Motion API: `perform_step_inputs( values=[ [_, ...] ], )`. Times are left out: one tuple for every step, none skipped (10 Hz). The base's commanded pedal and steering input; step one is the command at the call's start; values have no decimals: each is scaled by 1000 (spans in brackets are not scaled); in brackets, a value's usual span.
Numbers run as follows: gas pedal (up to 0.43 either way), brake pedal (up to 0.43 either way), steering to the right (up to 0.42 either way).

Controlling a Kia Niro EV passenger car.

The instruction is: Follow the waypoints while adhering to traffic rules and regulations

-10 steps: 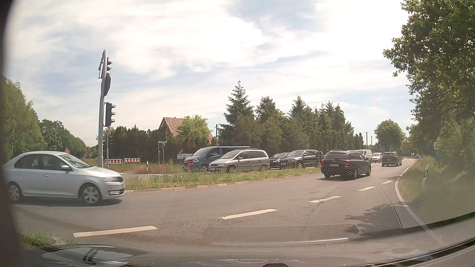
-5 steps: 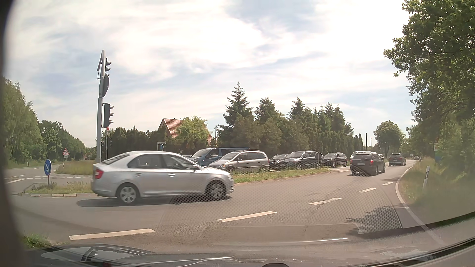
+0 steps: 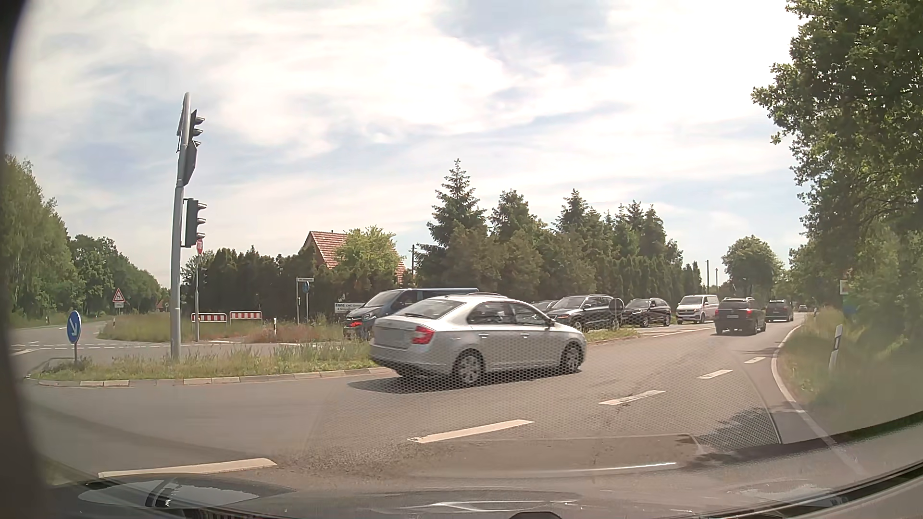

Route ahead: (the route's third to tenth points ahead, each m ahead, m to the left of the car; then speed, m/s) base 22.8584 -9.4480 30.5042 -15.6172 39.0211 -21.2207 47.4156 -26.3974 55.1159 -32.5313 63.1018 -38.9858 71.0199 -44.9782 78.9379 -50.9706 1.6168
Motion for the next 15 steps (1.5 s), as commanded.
perform_step_inputs(
  values=[
    [421,0,95],
    [441,0,96],
    [441,0,98],
    [449,0,101],
    [449,0,105],
    [461,0,108],
    [461,0,110],
    [461,0,112],
    [461,0,114],
    [461,0,119],
    [461,0,126],
    [461,0,129],
    [461,0,133],
    [461,0,136],
    [461,0,136]
  ],
)
